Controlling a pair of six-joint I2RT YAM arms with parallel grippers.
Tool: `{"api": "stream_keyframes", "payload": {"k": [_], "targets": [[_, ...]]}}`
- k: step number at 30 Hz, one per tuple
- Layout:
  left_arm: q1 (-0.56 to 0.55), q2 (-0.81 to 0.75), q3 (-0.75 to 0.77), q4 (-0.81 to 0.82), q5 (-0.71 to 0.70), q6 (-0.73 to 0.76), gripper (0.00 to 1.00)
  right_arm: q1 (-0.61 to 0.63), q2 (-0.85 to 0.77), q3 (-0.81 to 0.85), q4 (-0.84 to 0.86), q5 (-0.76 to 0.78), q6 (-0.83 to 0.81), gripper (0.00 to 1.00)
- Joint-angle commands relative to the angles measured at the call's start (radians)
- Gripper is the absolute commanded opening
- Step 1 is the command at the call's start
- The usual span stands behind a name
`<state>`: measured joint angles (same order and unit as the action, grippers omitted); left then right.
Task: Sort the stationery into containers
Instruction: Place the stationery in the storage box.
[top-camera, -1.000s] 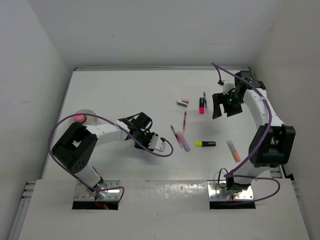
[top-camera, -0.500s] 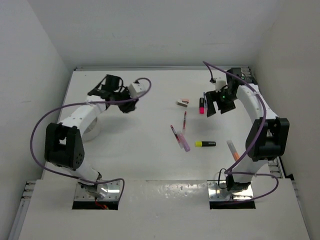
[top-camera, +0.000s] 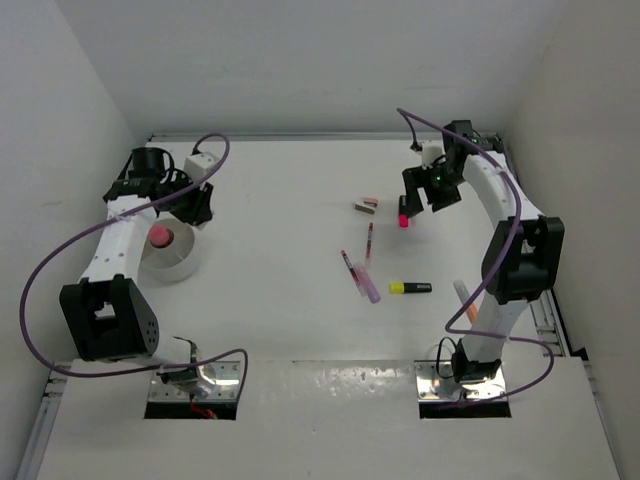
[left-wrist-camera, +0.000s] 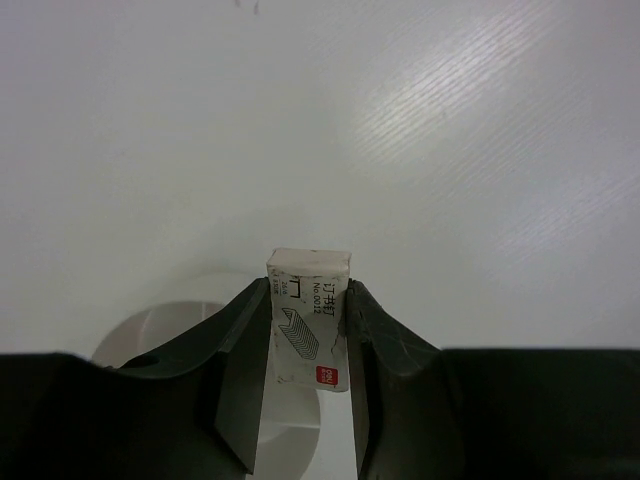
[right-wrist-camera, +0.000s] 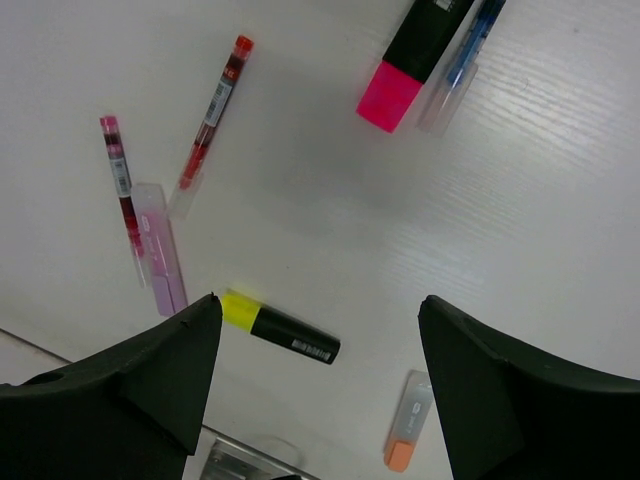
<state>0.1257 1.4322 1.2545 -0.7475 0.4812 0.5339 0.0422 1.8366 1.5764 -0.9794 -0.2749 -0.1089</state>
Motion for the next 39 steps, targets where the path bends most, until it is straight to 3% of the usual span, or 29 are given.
{"api": "stream_keyframes", "payload": {"k": [1, 12, 25, 28, 32, 35, 39], "targets": [[0.035, -0.021, 0.010, -0.042, -0.003, -0.005, 0.14, 0.008, 0.029, 0.074, -0.013, -0.024, -0.002, 0.78], [0.103, -0.095, -0.067, -0.081, -0.046, 0.008, 0.16, 0.008, 0.082, 0.148, -0.044, -0.037, -0.002, 0.79], [0.164, -0.053, -0.076, -0.038, -0.089, -0.008, 0.22, 0.015, 0.113, 0.192, -0.068, -0.038, -0.009, 0.79], [0.166, -0.055, -0.078, -0.033, -0.087, -0.006, 0.34, 0.016, 0.121, 0.198, -0.073, -0.040, -0.011, 0.79], [0.167, -0.050, -0.075, -0.026, -0.084, -0.018, 0.61, 0.021, 0.131, 0.214, -0.076, -0.037, -0.008, 0.79], [0.166, -0.055, -0.067, -0.013, -0.081, -0.029, 0.74, 0.024, 0.136, 0.218, -0.074, -0.038, -0.009, 0.80], [0.167, -0.062, -0.046, -0.001, -0.064, -0.023, 0.75, 0.024, 0.135, 0.217, -0.080, -0.033, -0.017, 0.80]]}}
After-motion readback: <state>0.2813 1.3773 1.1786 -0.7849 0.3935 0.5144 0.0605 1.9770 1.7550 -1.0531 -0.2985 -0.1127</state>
